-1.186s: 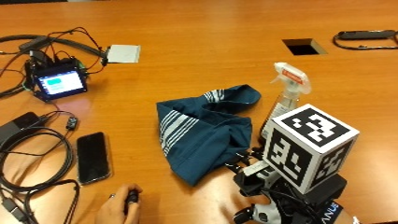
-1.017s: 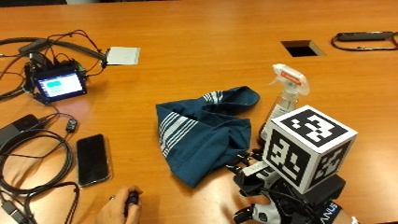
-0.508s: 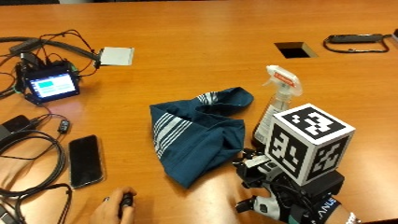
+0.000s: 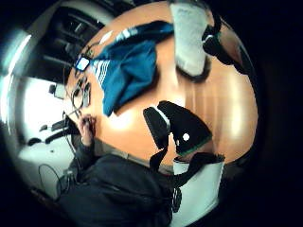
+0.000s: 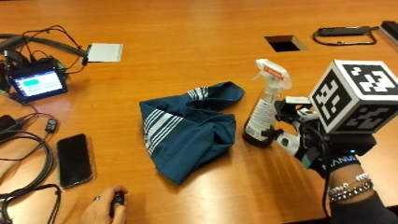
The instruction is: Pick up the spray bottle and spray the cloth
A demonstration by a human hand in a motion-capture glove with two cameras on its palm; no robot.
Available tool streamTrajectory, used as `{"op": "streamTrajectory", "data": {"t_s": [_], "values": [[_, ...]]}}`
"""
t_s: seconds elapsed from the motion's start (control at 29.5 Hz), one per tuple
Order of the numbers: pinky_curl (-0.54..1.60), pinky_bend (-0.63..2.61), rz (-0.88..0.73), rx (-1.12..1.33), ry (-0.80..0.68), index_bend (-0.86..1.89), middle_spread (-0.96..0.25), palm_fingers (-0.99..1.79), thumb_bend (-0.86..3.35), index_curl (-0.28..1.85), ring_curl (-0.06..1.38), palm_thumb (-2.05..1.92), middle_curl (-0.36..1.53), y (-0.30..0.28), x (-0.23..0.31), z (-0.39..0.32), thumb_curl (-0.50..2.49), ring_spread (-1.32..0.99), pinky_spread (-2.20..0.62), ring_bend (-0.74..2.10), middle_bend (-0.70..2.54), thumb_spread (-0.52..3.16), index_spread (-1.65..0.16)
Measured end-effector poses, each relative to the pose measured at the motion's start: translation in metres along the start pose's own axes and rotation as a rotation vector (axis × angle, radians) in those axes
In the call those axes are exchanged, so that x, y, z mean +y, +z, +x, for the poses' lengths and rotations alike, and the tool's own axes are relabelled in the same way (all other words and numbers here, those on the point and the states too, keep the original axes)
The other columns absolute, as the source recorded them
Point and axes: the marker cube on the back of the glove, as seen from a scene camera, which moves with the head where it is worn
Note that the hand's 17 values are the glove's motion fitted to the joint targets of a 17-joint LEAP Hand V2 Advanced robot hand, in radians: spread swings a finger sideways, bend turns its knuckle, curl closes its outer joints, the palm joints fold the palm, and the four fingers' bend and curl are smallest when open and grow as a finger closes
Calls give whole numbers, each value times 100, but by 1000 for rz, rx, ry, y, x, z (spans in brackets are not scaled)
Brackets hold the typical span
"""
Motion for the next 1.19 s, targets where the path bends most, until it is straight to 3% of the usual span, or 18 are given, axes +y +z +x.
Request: {"op": "streamTrajectory", "data": {"t_s": [0.17, 0.31, 0.71, 0.85, 0.95, 1.19], "values": [[27, 22, 108, -72, 164, 16, -10, 94, 0, 31, 30, 50, 31, -13, -25, 12, 22, -11, 14, 43, 27, 109, -32], [28, 22, 176, -261, 202, 13, -11, 97, -2, 31, 32, 47, 33, -12, -37, 13, 22, -12, 10, 44, 27, 108, -31], [30, 19, 273, -935, 92, 16, -13, 102, 12, 32, 33, 83, 36, 27, -70, -11, 35, -13, 4, 39, 24, 104, -30], [30, 18, 368, -1004, -18, 14, -14, 106, 10, 33, 35, 87, 37, 36, -76, -21, 39, -15, 3, 40, 25, 96, -29], [32, 23, 491, -1022, -77, 8, -17, 123, 5, 31, 37, 80, 41, 40, -76, -27, 40, -15, -1, 47, 32, 101, -29], [36, 35, 722, -1040, -119, 7, -19, 136, -1, 29, 42, 71, 46, 44, -73, -38, 34, -17, -12, 63, 43, 118, -27]]}}
